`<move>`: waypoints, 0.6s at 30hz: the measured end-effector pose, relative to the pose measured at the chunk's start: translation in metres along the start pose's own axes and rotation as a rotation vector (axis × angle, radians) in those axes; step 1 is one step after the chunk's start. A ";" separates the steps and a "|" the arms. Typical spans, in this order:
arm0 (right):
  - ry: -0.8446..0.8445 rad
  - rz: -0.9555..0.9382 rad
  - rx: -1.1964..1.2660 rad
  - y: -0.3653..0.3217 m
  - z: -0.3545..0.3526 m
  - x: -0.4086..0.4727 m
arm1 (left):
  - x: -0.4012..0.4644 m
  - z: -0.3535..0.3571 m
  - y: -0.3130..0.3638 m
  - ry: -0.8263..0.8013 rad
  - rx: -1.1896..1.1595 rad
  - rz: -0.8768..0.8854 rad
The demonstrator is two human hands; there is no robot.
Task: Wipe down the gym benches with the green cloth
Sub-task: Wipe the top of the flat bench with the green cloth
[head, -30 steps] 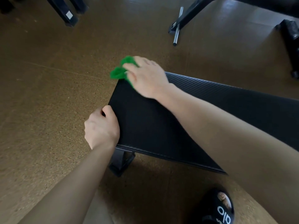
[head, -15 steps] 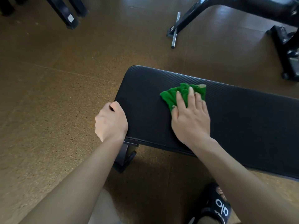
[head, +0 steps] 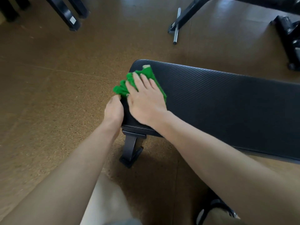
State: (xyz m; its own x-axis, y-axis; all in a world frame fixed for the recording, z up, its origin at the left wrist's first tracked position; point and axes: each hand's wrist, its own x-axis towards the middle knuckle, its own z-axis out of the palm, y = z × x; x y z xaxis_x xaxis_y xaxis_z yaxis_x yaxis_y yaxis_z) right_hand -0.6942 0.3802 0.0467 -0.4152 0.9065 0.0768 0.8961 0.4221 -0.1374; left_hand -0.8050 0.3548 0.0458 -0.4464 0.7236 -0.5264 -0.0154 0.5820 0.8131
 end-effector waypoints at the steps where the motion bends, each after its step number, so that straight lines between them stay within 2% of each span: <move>1: 0.013 -0.081 -0.005 -0.008 0.002 -0.008 | 0.003 -0.006 -0.002 -0.081 -0.104 -0.042; 3: 0.025 -0.201 0.013 -0.008 0.000 -0.034 | 0.007 -0.023 -0.006 -0.210 -0.314 -0.126; 5: -0.019 -0.280 -0.008 0.007 -0.005 -0.066 | 0.012 -0.037 -0.011 -0.237 -0.442 -0.198; 9: -0.068 -0.452 -0.274 0.051 -0.012 -0.119 | 0.007 -0.039 -0.024 -0.352 -0.418 -0.182; 13: 0.002 -0.550 -0.384 0.064 -0.011 -0.111 | 0.001 -0.033 -0.041 -0.401 -0.465 -0.133; 18: 0.023 -0.710 -0.431 0.017 0.002 -0.065 | 0.000 -0.044 -0.064 -0.367 -0.621 -0.149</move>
State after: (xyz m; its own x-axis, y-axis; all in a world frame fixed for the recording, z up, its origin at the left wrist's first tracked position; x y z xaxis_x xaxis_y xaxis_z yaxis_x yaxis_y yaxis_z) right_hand -0.6525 0.3285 0.0378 -0.9054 0.4240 0.0234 0.4059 0.8478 0.3413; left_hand -0.8433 0.3011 0.0049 -0.0734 0.7944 -0.6030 -0.6048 0.4453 0.6602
